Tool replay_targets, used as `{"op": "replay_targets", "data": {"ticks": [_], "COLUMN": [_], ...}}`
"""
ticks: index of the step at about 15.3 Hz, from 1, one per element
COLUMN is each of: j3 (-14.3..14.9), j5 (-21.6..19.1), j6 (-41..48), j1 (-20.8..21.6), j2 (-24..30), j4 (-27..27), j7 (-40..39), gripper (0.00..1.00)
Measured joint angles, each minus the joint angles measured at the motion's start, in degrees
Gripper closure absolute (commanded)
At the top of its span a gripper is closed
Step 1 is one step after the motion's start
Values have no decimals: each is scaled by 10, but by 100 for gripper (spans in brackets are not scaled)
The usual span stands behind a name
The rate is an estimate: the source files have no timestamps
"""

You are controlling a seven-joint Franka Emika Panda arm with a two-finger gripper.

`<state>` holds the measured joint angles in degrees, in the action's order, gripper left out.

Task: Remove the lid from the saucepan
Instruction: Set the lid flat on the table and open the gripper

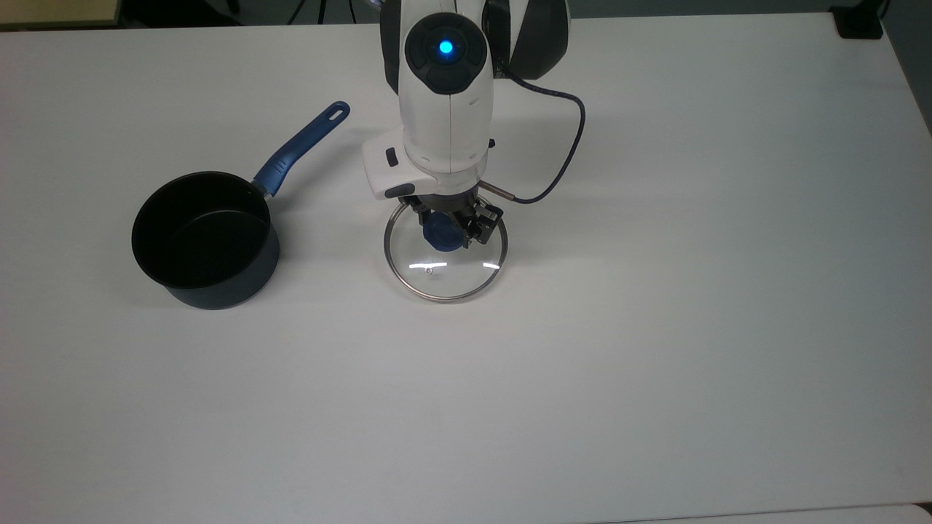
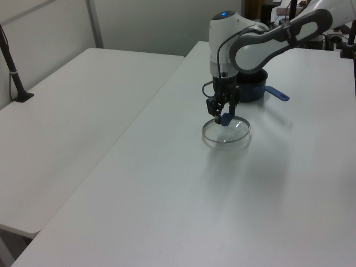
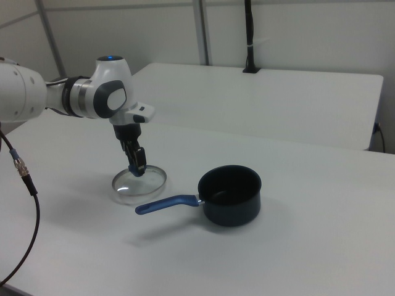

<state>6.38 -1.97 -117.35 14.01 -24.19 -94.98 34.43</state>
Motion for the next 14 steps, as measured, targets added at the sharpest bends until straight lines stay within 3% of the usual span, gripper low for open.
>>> {"op": "replay_targets", "data": {"ticks": [7,10,14], "j3": [-7,-7,-7], "j5": [1,1,1], "j6": [-6,-7,-7], "j1": [0,0,0], "j2": [1,1,1], "j4": [-18,-19,-19], "j7": [0,-2,-2], "gripper": [71,51,41]}}
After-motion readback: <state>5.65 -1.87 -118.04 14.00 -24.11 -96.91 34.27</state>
